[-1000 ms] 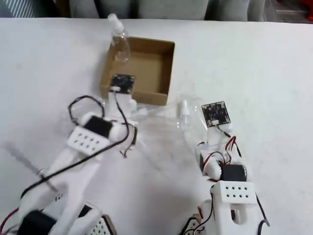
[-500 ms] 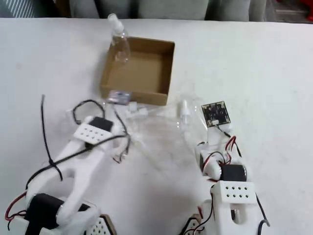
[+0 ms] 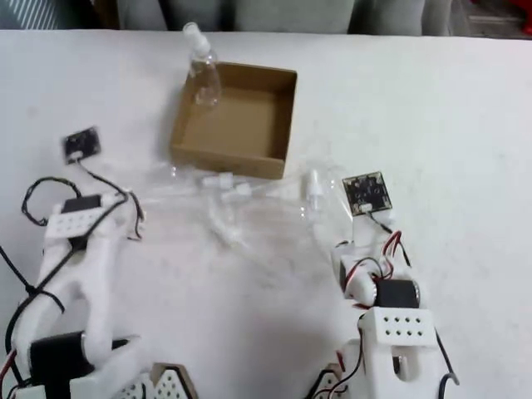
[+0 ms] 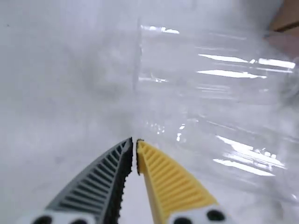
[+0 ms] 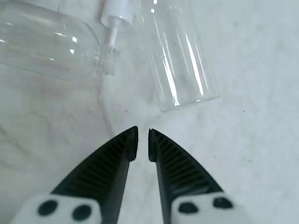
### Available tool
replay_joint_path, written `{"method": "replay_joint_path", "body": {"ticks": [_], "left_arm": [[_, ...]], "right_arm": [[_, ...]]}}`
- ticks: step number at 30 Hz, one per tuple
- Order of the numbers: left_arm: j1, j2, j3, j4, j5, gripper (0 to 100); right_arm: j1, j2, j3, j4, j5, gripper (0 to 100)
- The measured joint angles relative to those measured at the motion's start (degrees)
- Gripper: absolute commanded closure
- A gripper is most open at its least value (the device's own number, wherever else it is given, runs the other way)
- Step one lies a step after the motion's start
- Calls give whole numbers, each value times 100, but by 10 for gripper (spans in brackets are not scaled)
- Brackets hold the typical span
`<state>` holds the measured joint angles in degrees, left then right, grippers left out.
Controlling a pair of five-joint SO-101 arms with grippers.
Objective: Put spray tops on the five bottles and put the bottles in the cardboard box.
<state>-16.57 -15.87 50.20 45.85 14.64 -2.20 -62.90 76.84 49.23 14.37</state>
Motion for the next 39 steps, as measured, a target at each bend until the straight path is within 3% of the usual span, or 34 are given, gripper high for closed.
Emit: {"method": "replay_joint_path", "body": {"ticks": [6, 13, 16, 19, 21, 28, 39], "left_arm": [[325, 0, -18, 185, 132, 976], [1020, 0, -870, 1503, 835, 969], [1090, 0, -1152, 1697, 993, 858], [1099, 0, -1248, 1714, 1292, 706], [1099, 0, -1248, 1714, 1609, 667], [1037, 0, -1248, 1697, 2549, 748], [853, -18, -422, 633, 2620, 724]], "right_arm": [[0, 0, 0, 0, 0, 982], [0, 0, 0, 0, 9, 982], [0, 0, 0, 0, 9, 981], [0, 0, 0, 0, 9, 981], [0, 0, 0, 0, 9, 981], [0, 0, 114, -62, 9, 981], [0, 0, 114, -70, 9, 981]]}}
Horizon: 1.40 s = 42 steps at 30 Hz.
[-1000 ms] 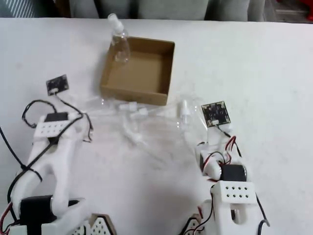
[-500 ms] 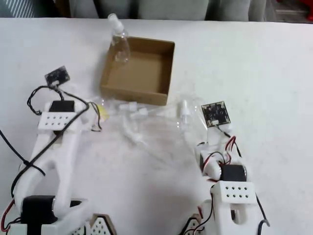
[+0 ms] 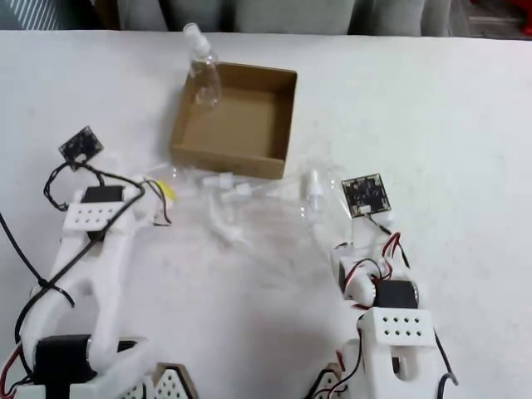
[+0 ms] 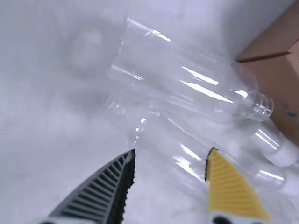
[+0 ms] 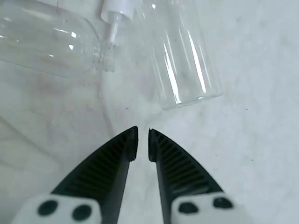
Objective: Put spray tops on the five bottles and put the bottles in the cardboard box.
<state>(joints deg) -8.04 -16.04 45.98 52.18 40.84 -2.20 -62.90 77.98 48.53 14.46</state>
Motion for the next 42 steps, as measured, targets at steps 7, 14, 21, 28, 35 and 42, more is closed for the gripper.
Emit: {"method": "replay_joint_path", "body": {"ticks": [7, 14, 21, 28, 35, 42], "left_arm": [[-299, 0, 9, 580, -633, 688], [-747, 9, 325, 905, -1257, 690], [-756, 9, 325, 835, -1266, 692], [-580, 9, 325, 651, -1275, 791], [62, 53, 220, 818, -2251, 810], [281, 703, 149, 1073, -3218, 671]], "right_arm": [[0, 0, 44, 0, 0, 981], [0, 0, 53, 0, 0, 981], [0, 0, 53, 0, 0, 981], [0, 0, 53, 0, 0, 981], [0, 0, 53, 0, 0, 981], [0, 0, 53, 0, 0, 981]]}}
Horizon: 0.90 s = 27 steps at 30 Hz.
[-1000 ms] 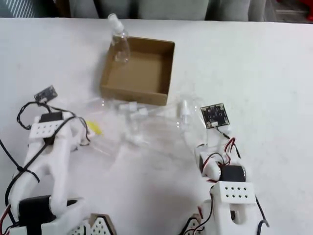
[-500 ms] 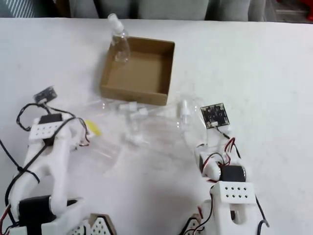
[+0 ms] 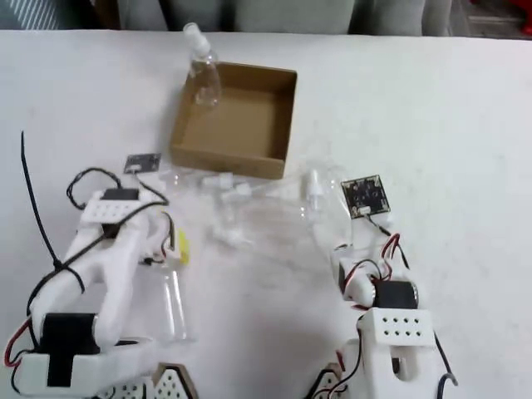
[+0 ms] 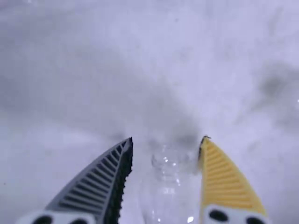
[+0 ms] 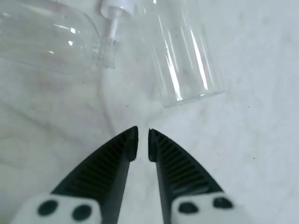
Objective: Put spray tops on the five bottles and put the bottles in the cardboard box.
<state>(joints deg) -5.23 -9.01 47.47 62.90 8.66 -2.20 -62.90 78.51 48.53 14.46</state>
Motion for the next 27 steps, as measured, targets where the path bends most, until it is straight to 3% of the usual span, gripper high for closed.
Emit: {"method": "replay_joint_path", "body": {"ticks": [3, 17, 27], "left_arm": [[-9, 35, -281, 290, 0, 631], [-9, 35, -1424, 2585, -18, 651], [229, 35, -563, 1987, -18, 653]], "right_arm": [[0, 0, 0, 0, 0, 981], [0, 0, 0, 0, 0, 981], [0, 0, 0, 0, 0, 981]]}}
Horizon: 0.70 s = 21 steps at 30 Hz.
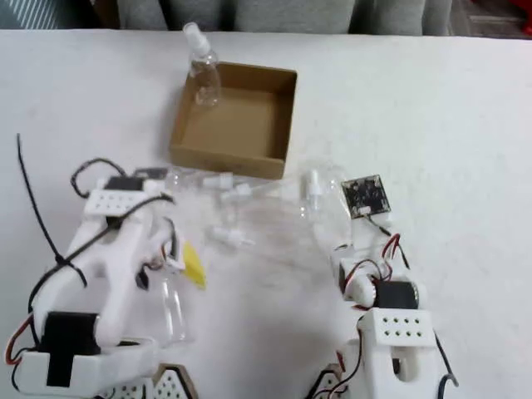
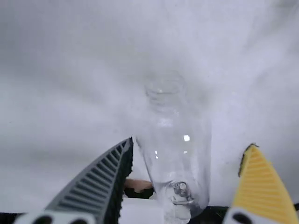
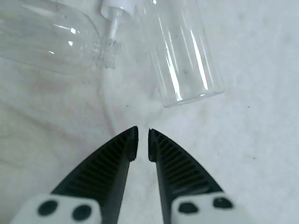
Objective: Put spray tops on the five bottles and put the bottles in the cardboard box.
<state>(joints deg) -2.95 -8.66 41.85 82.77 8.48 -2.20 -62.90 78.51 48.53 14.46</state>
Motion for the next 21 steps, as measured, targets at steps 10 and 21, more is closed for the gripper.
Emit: {"method": "replay_joint_path", "body": {"ticks": [10, 21], "left_arm": [[167, 44, 396, -914, 475, 675], [747, 44, 457, -1327, 624, 937]], "right_arm": [[0, 0, 0, 0, 0, 981], [0, 0, 0, 0, 0, 981]]}}
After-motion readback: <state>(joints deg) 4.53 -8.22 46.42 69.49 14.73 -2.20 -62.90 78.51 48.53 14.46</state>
